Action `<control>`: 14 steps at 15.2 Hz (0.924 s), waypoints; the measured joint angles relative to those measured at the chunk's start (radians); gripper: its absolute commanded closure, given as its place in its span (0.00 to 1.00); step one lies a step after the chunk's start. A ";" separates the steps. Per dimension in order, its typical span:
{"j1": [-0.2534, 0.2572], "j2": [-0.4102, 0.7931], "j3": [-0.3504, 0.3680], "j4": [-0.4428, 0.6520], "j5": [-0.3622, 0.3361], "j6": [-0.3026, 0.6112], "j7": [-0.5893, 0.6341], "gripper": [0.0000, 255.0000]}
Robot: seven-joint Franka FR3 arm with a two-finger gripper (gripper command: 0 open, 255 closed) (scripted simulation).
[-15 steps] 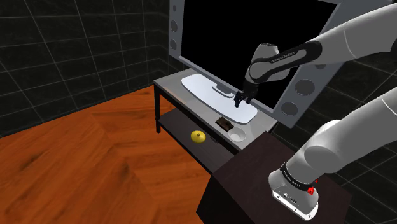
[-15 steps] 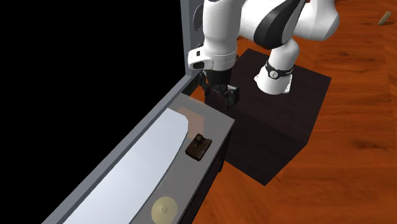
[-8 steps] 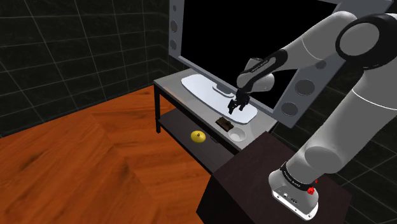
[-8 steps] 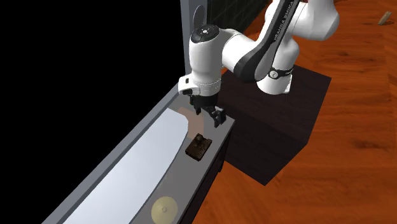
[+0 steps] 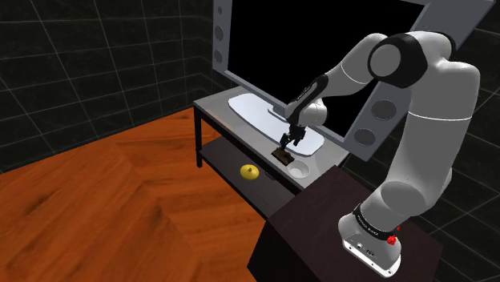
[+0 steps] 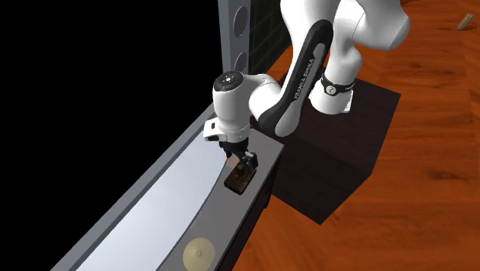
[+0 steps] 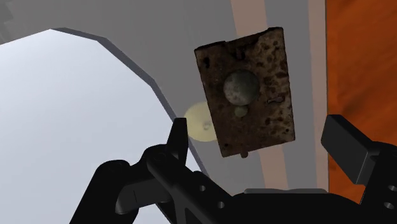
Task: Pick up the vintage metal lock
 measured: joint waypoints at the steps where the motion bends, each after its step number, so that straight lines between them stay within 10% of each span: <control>1: -0.005 0.020 0.010 0.007 0.012 0.013 -0.007 0.00; 7: -0.038 0.106 0.052 0.033 0.058 0.072 -0.048 0.00; 8: -0.040 0.111 0.055 0.035 0.060 0.076 -0.050 1.00; 14: -0.042 0.116 0.057 0.037 0.063 0.080 -0.052 1.00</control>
